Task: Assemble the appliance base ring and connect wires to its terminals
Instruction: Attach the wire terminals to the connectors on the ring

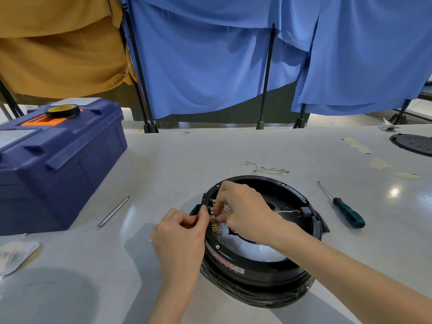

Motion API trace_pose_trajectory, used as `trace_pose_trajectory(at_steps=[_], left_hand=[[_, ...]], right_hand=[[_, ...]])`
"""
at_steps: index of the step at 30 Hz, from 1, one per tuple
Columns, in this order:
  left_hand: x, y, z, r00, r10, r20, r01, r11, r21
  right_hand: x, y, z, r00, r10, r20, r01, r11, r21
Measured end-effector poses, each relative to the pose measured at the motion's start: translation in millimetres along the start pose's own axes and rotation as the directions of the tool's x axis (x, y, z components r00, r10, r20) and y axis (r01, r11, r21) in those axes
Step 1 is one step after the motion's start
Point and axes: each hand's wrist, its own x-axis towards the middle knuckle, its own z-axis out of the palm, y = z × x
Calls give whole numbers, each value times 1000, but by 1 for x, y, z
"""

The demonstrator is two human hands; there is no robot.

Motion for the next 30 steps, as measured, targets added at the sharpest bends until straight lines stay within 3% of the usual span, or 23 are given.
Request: trace_pose_trajectory(at_steps=[9, 30], left_hand=[[0, 2, -1, 1000, 1, 3, -1, 1000, -3], [-1, 3, -1, 1000, 0, 3, 0, 1000, -6]], right_hand=[[-3, 7, 12, 996, 78, -42, -71, 985, 155], [-8, -1, 13, 978, 154, -141, -115, 962, 248]])
